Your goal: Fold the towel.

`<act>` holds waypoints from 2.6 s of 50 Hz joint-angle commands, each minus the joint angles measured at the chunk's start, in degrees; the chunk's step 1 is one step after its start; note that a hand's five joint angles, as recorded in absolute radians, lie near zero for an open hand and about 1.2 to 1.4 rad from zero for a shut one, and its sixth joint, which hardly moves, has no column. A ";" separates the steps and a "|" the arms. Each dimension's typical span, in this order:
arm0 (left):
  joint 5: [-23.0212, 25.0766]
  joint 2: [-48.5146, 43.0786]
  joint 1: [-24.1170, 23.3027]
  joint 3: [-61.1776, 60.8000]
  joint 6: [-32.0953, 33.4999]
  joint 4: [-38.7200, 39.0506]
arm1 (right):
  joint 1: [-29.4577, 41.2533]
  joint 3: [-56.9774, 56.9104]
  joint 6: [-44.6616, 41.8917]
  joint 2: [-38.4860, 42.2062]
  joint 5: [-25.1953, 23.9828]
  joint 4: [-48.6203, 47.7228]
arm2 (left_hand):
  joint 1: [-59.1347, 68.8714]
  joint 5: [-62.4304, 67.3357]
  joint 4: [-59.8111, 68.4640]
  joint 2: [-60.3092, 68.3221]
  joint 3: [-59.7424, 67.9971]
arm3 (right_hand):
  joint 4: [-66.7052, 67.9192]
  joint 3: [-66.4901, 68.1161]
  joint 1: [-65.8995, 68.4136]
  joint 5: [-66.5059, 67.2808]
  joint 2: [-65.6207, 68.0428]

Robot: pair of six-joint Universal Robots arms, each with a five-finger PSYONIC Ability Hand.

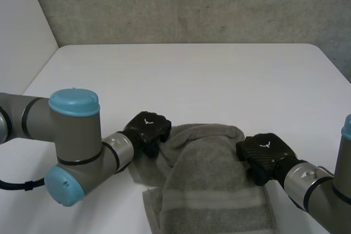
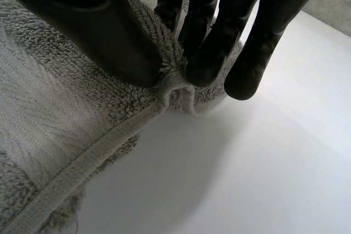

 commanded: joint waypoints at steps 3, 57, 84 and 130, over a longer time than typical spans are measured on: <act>0.08 0.99 0.72 5.15 -0.18 -0.85 | 0.46 -5.42 0.31 -0.12 -0.31 1.35 | 8.30 7.78 3.00 4.64 4.48 | 3.68 4.45 5.41 4.31 5.23; 1.39 8.11 14.96 -13.03 2.01 22.96 | 4.59 -16.15 -33.61 14.47 0.66 -13.94 | 8.30 7.78 3.00 4.64 4.48 | 3.68 4.45 5.41 4.31 5.23; 1.22 20.33 16.37 -15.14 3.42 18.66 | 0.55 -5.34 -32.65 8.32 0.57 -16.40 | -51.39 -51.91 -56.70 -55.05 -55.21 | 3.68 4.45 5.41 4.31 5.23; 1.31 5.29 15.66 -6.17 4.13 -3.23 | 0.28 -1.64 -32.82 8.58 0.66 -21.68 | -21.28 -21.80 -26.59 -24.94 -25.10 | 3.68 4.45 5.41 4.31 5.23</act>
